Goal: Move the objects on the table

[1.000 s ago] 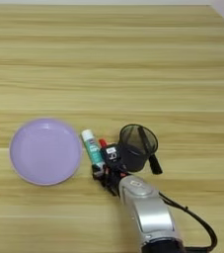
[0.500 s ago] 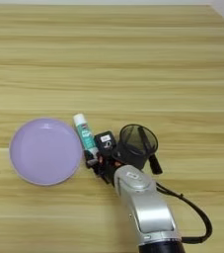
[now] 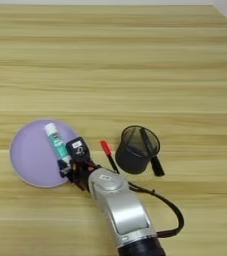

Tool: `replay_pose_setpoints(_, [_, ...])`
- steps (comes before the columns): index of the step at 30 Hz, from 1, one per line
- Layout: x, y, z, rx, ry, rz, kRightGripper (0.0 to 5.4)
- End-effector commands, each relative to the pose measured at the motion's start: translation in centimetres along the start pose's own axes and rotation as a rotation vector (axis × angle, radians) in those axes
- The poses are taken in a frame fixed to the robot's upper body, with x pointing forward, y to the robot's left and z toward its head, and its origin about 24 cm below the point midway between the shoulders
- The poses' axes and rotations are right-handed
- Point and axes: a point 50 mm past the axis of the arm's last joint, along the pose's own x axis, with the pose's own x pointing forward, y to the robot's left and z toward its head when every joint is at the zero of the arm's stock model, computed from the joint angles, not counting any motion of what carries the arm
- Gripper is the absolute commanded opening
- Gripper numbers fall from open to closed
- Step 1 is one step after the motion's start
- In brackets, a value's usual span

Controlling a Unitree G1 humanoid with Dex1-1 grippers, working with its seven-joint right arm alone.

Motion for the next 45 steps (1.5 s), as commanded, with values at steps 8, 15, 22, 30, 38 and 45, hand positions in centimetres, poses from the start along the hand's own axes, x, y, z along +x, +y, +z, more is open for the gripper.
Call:
replay_pose_setpoints(8, [2.2,-0.1,2.1,-0.041,-0.067,0.011,1.67])
replay_pose_setpoints(15, [3.0,0.1,1.9,-0.043,-0.054,0.026,1.67])
replay_pose_setpoints(22, [2.9,0.4,2.2,-0.069,-0.081,0.03,2.43])
replay_pose_setpoints(30, [2.8,0.6,2.4,-0.073,-0.094,0.031,3.47])
replay_pose_setpoints(38, [3.1,0.5,2.0,-0.081,-0.078,0.024,4.27])
replay_pose_setpoints(45, [3.5,0.6,1.3,-0.089,-0.046,0.017,5.0])
